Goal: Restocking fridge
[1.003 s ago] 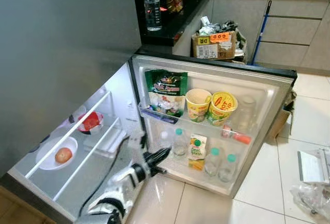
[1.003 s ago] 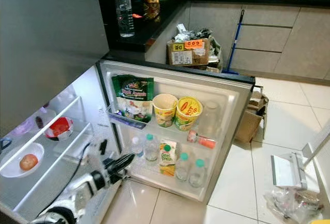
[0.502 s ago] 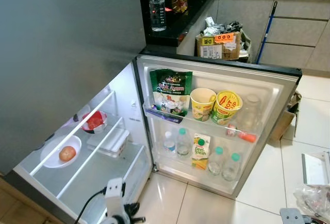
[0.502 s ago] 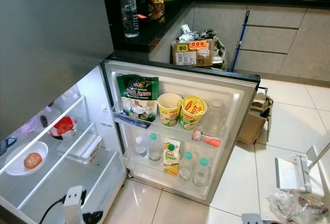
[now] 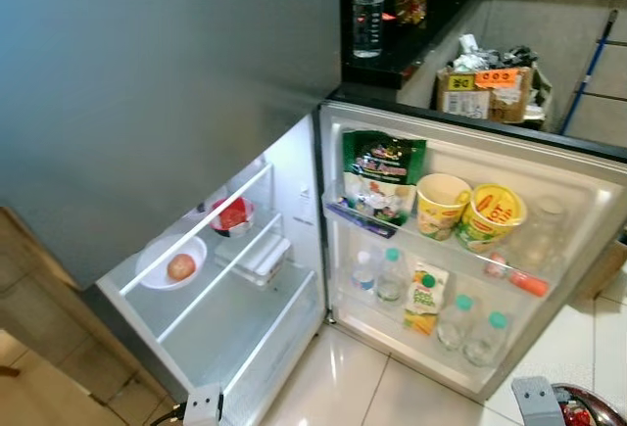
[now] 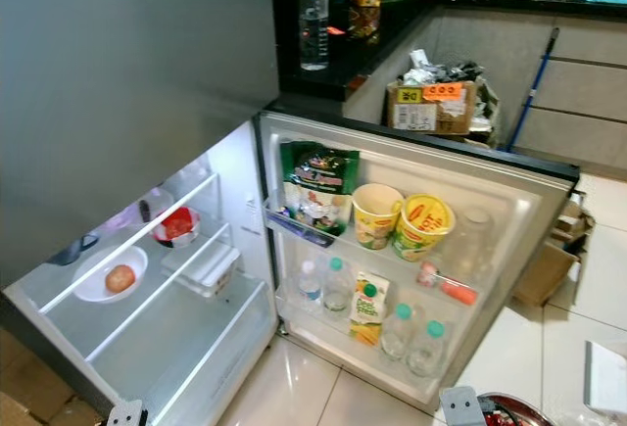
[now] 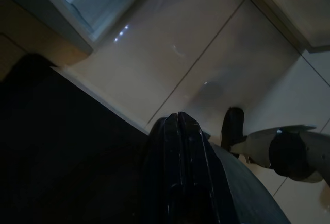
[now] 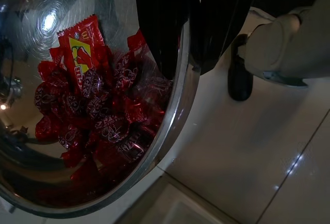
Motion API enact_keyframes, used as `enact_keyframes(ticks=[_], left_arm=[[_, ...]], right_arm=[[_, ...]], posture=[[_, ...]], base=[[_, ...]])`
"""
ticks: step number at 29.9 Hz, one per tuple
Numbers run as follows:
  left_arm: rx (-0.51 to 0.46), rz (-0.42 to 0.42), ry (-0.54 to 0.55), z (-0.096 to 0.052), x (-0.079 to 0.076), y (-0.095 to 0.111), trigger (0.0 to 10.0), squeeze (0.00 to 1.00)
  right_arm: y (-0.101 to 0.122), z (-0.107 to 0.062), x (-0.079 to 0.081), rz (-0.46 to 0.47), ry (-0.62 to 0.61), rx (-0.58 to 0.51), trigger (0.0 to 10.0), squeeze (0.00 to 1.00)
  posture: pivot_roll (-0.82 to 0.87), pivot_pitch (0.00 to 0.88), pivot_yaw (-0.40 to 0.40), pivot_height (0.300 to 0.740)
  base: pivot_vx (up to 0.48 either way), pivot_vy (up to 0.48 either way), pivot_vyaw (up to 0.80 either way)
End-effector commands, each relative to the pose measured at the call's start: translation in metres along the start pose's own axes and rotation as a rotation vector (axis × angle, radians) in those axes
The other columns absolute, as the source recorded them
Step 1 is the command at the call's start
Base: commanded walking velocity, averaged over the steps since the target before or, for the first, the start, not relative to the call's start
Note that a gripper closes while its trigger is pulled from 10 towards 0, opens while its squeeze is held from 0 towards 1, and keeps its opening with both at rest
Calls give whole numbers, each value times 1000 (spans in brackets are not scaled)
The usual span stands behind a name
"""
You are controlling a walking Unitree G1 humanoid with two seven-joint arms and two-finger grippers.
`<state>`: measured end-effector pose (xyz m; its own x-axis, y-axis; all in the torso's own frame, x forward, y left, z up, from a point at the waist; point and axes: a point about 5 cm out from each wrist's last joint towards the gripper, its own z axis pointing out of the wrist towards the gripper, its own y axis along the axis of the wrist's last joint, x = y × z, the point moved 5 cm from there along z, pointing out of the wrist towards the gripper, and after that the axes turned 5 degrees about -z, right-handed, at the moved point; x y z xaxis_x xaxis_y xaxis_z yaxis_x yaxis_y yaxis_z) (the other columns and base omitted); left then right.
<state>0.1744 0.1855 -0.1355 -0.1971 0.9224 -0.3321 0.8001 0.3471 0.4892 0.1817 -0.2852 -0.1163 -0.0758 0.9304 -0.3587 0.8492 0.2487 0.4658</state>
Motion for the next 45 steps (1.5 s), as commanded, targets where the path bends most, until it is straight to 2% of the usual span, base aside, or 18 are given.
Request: enact_keyframes(ticks=[1, 5, 9, 10, 12, 18, 23, 33, 40, 45], left_arm=[[-7, 16, 15, -1, 5, 6, 10000, 0], [-5, 20, 16, 0, 4, 7, 10000, 0], [8, 20, 22, -1, 6, 3, 10000, 0], [8, 20, 22, -1, 6, 3, 10000, 0], [13, 21, 25, -2, 8, 1, 10000, 0], [16, 22, 26, -2, 8, 0, 10000, 0], [19, 26, 17, -2, 7, 0, 10000, 0], [31, 43, 7, -2, 6, -1, 10000, 0], [47, 54, 1, -2, 6, -3, 10000, 0], [62, 70, -12, -2, 3, -6, 10000, 0]], right_arm=[[5, 0, 4, -19, 13, -18, 10000, 0], [13, 1, 6, -55, 23, -44, 10000, 0], [38, 2, 14, -135, 81, -141, 10000, 0], [38, 2, 14, -135, 81, -141, 10000, 0], [49, 1, 21, -195, 121, -184, 10000, 0], [57, 0, 26, -251, 147, -219, 10000, 0], [87, -5, 39, -355, 228, -344, 10000, 0], [106, -10, 57, -482, 315, -422, 10000, 0], [114, -13, 64, -531, 341, -449, 10000, 0], [117, -12, 64, -561, 322, -452, 10000, 0]], posture=[[-96, 0, 17, 740], [-95, 0, 18, 740], [-97, 0, 20, 740], [-97, 0, 20, 740], [-98, 0, 21, 740], [-98, 0, 21, 740], [-100, 0, 25, 740], [-101, 0, 25, 740], [-98, 0, 23, 740], [-98, 0, 22, 740]], base=[[0, 0, 738], [0, 0, 742], [0, 0, 738], [0, 0, 738], [0, 0, 741], [0, 0, 744], [0, 0, 750], [0, 0, 750], [0, 0, 752], [0, 0, 396]])
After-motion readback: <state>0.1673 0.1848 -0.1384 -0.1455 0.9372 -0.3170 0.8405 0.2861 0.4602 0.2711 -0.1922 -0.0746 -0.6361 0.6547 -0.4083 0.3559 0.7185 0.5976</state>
